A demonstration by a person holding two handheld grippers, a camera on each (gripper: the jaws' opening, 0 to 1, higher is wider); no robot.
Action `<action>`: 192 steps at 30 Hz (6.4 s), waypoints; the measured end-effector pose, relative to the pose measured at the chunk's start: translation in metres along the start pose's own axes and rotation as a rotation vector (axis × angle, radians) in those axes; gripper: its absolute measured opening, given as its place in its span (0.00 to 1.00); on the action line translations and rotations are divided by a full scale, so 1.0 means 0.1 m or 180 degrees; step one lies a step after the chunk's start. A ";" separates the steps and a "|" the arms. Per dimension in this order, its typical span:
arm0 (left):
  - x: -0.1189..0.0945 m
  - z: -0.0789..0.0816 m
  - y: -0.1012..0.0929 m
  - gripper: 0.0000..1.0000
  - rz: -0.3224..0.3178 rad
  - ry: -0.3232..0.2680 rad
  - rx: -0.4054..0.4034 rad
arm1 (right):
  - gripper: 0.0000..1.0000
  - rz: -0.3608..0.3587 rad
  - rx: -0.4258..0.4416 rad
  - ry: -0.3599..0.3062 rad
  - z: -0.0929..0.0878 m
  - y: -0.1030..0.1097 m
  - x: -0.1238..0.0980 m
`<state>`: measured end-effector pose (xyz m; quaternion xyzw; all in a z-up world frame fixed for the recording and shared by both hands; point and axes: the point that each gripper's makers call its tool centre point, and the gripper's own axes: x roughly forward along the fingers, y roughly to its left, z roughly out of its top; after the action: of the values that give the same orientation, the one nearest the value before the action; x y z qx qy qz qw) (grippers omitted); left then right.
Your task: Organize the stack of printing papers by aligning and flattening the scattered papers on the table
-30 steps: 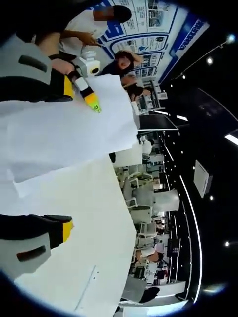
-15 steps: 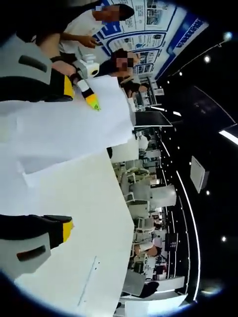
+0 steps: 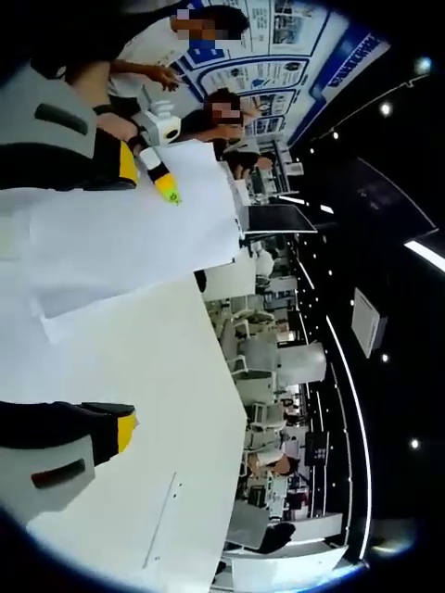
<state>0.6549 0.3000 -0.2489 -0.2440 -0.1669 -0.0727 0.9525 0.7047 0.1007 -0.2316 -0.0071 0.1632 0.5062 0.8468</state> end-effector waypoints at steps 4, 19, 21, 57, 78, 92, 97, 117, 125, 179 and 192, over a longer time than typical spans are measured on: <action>0.00 0.00 0.00 0.07 -0.0001 0.0003 -0.0002 | 0.90 -0.0008 0.0004 -0.0004 0.01 -0.02 -0.01; 0.01 -0.02 -0.01 0.07 -0.0002 0.0039 0.0023 | 0.90 -0.0185 0.0012 -0.0025 -0.09 -0.22 -0.35; 0.00 -0.02 0.00 0.07 0.0023 0.0034 0.0040 | 0.90 -0.0246 0.0012 -0.0017 -0.13 -0.28 -0.43; -0.02 0.03 0.05 0.07 0.0071 -0.0030 0.0072 | 0.90 -0.0889 0.0199 0.0163 -0.66 -0.81 -1.00; -0.03 0.05 0.03 0.07 0.0060 -0.0066 0.0065 | 0.90 -0.1077 0.0323 0.0211 -0.79 -0.90 -1.11; -0.02 0.04 0.02 0.07 0.0053 -0.0071 0.0047 | 0.90 -0.1240 0.0357 0.0333 -0.95 -1.09 -1.25; -0.02 0.04 0.02 0.07 0.0053 -0.0068 0.0052 | 0.90 -0.1303 0.0384 0.0356 -1.07 -1.09 -1.32; -0.02 0.04 0.01 0.07 0.0049 -0.0075 0.0035 | 0.86 -0.1457 0.0483 0.0539 -1.38 -1.45 -1.40; -0.02 0.03 0.01 0.07 0.0044 -0.0059 0.0038 | 0.82 -0.1499 0.0455 0.0589 -1.44 -1.56 -1.38; -0.03 0.06 0.02 0.07 0.0051 -0.0095 0.0018 | 0.14 -0.1125 -0.0130 0.0290 -1.45 -1.01 -1.06; -0.02 0.03 0.00 0.07 0.0037 -0.0049 0.0048 | 0.06 -0.1112 -0.0109 0.0276 -1.41 -1.01 -1.00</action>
<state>0.6527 0.3015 -0.2471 -0.2383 -0.1734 -0.0640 0.9534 0.7102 -0.0597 -0.3522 -0.0715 0.1872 0.3532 0.9138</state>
